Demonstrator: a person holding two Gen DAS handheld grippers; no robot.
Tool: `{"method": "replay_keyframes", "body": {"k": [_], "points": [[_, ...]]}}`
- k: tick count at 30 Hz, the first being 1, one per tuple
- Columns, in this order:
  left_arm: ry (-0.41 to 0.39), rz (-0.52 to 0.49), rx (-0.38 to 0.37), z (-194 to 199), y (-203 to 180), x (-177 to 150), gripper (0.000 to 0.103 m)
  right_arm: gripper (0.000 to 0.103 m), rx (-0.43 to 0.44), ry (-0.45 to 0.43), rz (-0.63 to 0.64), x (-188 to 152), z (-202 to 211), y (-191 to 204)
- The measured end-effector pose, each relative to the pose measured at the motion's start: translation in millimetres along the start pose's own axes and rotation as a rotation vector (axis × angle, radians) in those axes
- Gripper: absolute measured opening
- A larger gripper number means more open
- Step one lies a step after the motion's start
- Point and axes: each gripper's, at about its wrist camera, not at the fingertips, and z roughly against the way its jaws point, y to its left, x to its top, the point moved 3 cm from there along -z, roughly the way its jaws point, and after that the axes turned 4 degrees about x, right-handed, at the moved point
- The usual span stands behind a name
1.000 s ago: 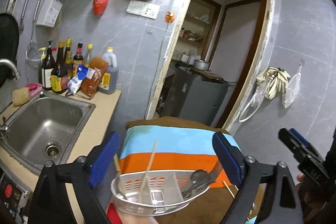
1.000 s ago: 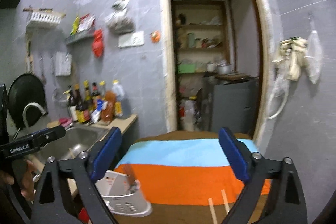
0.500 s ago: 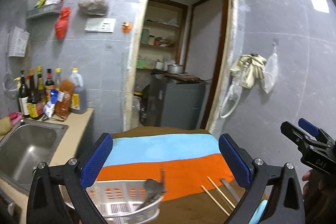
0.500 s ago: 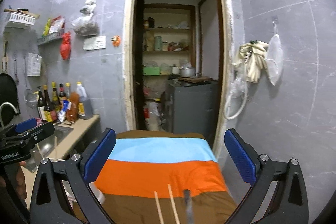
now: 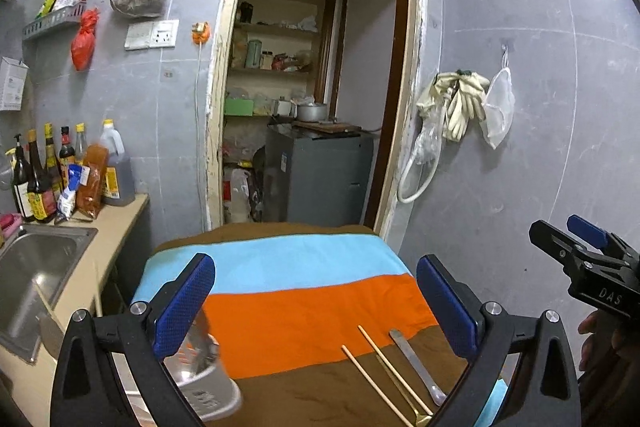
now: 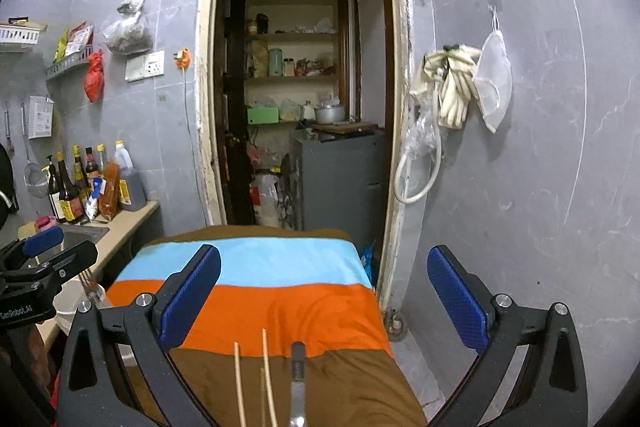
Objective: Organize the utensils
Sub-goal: 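Move both grippers back down to the knife and chopstick on the blanket, then close the right gripper on the metal knife while the left gripper grasps a wooden chopstick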
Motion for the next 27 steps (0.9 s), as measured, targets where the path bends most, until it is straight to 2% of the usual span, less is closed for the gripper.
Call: {"method": "replay_keyframes", "body": {"k": [9,18,22,25,27], "points": [[0.096,0.005,0.040,-33,-26,-35,0.102,0.101,0.052,0.101,-0.019,-35,-49,-34],[0.248,0.044,0.012,-77,-33,-81,0.101,0.101,0.115,0.215,-0.028,-88,-105,-48],[0.289,0.076,-0.001,-98,-30,-97,0.101,0.101,0.158,0.256,-0.029,-111,-126,-47],[0.321,0.086,-0.019,-112,-31,-109,0.101,0.096,0.202,0.300,-0.038,-127,-145,-45],[0.350,0.095,-0.032,-121,-30,-116,0.097,0.091,0.228,0.332,-0.040,-138,-155,-43]]}}
